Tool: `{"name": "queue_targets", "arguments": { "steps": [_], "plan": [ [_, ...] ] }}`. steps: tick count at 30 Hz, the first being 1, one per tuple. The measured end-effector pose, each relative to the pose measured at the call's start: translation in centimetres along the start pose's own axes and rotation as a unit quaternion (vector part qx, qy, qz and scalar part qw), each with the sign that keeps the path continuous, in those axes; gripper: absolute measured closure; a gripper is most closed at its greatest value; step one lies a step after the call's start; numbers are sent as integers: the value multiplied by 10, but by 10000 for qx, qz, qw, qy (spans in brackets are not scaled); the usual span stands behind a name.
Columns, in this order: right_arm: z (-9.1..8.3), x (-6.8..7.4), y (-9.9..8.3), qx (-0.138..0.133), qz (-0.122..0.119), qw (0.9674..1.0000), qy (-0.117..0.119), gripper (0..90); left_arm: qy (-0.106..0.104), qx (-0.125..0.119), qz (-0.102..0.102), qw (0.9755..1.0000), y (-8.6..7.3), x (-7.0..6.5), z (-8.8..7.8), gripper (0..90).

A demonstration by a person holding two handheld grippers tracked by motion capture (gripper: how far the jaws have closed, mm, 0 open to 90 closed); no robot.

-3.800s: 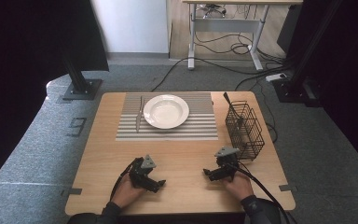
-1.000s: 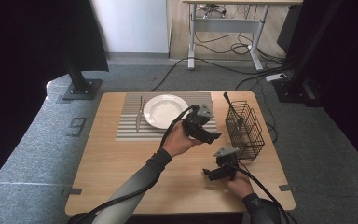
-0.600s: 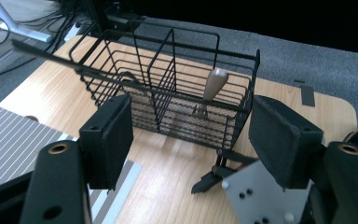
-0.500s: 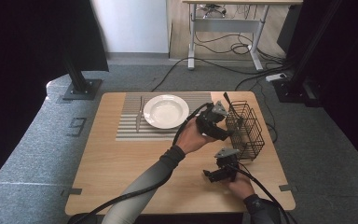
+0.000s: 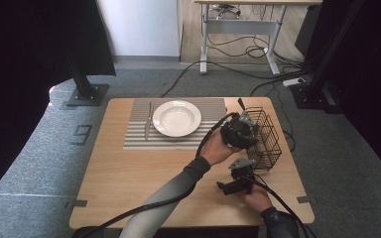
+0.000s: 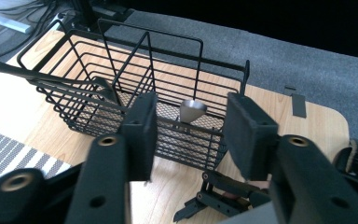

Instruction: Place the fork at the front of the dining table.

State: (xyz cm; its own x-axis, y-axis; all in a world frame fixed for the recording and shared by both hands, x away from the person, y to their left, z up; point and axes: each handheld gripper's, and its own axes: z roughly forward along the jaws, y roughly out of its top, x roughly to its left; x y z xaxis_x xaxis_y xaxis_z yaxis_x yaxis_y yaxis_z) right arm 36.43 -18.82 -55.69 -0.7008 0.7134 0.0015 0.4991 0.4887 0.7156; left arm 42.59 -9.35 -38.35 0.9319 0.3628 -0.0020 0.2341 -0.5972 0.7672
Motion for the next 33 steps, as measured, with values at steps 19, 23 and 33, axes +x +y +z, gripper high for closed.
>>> {"name": "queue_targets", "arguments": {
  "steps": [19, 23, 33],
  "plan": [
    [0, 0, 0, -18, -26, 10000, -6, 0, 15, -50, -214, 9998, 2, 1, 9, 781],
    [0, 0, 0, -8, -3, 10000, -3, 0, 13, -261, -261, 9993, 7, 4, -1, 783],
    [0, 0, 0, -2, 6, 10000, -4, 0, -30, -444, -196, 9988, 20, 9, -25, 784]
  ]
}}
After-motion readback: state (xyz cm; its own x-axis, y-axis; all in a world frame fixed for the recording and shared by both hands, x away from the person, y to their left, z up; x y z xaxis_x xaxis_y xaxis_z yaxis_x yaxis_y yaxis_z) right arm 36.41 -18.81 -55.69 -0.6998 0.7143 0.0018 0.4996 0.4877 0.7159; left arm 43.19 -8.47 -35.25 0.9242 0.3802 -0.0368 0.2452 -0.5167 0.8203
